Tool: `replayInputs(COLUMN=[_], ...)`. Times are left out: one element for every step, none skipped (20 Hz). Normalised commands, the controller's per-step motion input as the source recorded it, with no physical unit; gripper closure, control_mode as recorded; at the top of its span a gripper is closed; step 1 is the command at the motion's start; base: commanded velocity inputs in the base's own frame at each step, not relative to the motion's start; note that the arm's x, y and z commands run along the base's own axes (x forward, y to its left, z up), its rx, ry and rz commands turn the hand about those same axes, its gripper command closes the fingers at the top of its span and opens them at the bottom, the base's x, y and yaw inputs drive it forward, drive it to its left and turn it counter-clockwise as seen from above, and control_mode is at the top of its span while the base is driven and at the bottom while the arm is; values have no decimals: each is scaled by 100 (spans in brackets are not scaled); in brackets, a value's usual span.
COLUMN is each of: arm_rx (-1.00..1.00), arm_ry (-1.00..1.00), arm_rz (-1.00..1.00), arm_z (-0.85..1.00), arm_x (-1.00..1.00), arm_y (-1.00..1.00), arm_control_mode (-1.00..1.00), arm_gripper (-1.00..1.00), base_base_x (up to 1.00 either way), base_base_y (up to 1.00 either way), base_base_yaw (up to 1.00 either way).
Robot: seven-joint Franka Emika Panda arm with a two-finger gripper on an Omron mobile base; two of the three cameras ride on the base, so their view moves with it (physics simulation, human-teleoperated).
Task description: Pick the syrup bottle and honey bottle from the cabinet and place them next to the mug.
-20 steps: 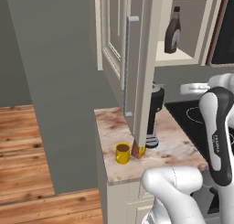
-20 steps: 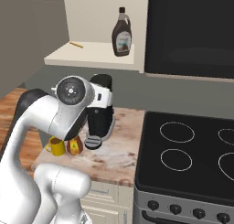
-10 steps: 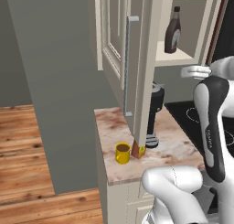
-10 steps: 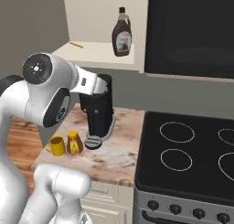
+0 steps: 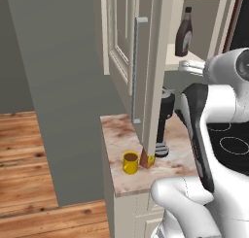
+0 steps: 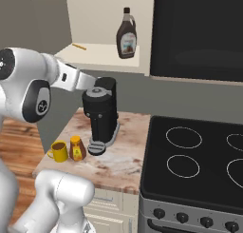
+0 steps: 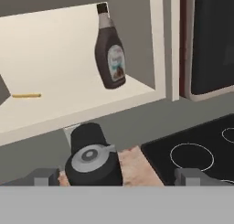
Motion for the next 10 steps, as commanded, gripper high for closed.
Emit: replayInputs(arm_rx=[-5,-7,-7,-9,-9,-10,-8,-7,-3,-1], arm_ry=[-2,0,0,0,0,0,0,0,0,0], arm_rz=[-20,-15,-16,-17,-15,-8,0,0,0,2], arm_z=[61,62,54,59,60,65,61,46,25,5], arm_x=[0,0,0,0,0,0,11,20,30,54], arm_y=[39,29,24,21,21,6,2,0,0,0], arm_control_mode=[-100,-100,-100,-100,-100,-100,-100,-100,-100,-100], arm_gripper=[-100,-100,-100,-100,-100,-100,-100,-100,-100,-100], base_base_x=[0,0,0,0,0,0,0,0,0,0], base_base_y=[0,0,0,0,0,0,0,0,0,0], base_base_yaw=[0,0,0,0,0,0,0,0,0,0])
